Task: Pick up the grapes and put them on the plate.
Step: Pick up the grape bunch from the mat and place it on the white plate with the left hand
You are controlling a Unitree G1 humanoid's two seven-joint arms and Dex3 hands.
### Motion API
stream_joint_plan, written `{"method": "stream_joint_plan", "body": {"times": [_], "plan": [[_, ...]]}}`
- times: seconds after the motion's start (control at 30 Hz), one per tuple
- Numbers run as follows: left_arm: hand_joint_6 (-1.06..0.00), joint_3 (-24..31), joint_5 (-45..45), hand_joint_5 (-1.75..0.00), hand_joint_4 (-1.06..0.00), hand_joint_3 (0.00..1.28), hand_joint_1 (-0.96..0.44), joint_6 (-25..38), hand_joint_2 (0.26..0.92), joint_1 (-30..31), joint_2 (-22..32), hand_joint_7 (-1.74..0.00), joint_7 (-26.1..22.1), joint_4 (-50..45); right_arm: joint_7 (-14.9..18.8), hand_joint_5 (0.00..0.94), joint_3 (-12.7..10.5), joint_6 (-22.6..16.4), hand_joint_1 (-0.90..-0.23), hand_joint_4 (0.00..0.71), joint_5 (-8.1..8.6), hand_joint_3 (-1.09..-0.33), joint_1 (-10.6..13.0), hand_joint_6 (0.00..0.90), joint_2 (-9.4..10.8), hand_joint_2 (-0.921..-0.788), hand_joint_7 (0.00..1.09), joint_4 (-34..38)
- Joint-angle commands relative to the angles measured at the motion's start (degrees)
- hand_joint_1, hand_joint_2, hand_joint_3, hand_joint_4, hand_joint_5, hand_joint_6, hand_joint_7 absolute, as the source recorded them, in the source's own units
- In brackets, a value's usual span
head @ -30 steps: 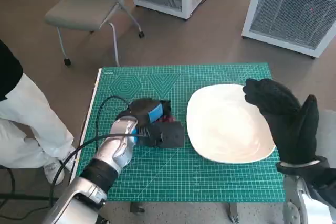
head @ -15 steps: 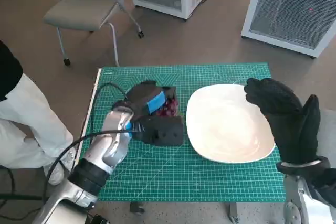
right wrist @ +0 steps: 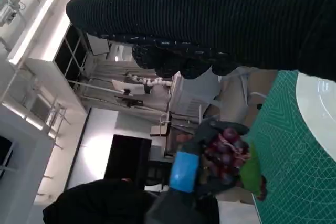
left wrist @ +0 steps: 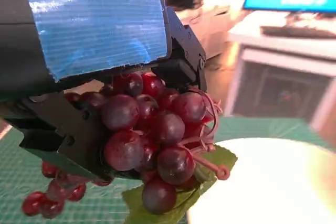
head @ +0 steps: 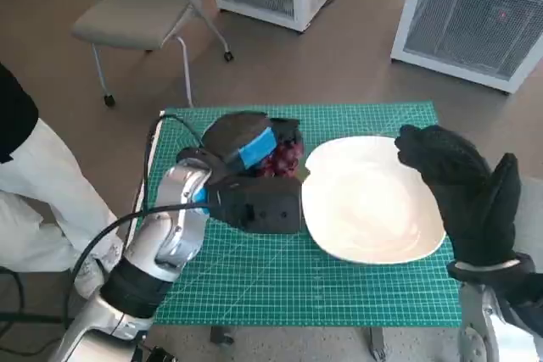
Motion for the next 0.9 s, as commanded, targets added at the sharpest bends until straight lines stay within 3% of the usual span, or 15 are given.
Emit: {"method": "stream_joint_plan", "body": {"times": [0.03, 0.33, 0.67, 0.9], "plan": [[-0.73, 0.77, -1.41, -1.07, -0.73, 0.02, 0.00, -1.44, 0.912, -2.51, -0.66, -1.10, -1.37, -1.88, -0.63, 0.853, -0.07, 0.36, -0.333, 0.444, 0.07, -0.598, 1.27, 0.238, 0.29, -0.921, 1.00, -0.21], [-0.77, 0.82, -2.71, -1.18, -0.77, 0.02, 0.00, -3.65, 0.897, -4.44, -1.82, -0.90, -1.65, -0.89, -0.99, 0.851, -0.30, 0.48, -0.334, 0.446, 0.03, -0.597, 2.03, 0.238, 0.12, -0.921, 1.00, -1.50], [-0.76, -0.53, -3.26, -1.15, -0.79, 0.02, 0.00, -6.69, 0.895, -8.09, -5.69, -0.93, -0.74, 3.95, -1.16, 0.849, -1.05, 0.81, -0.336, 0.448, 0.37, -0.596, 3.16, 0.244, -0.08, -0.921, 0.99, -3.04], [-0.72, -1.47, -3.93, -1.11, -0.76, 0.02, 0.00, -14.06, 0.909, -12.56, -10.65, -1.05, 3.56, 14.41, -1.33, 0.852, -1.59, 0.70, -0.338, 0.455, 0.55, -0.595, 4.30, 0.253, -0.17, -0.921, 0.99, -4.23]]}}
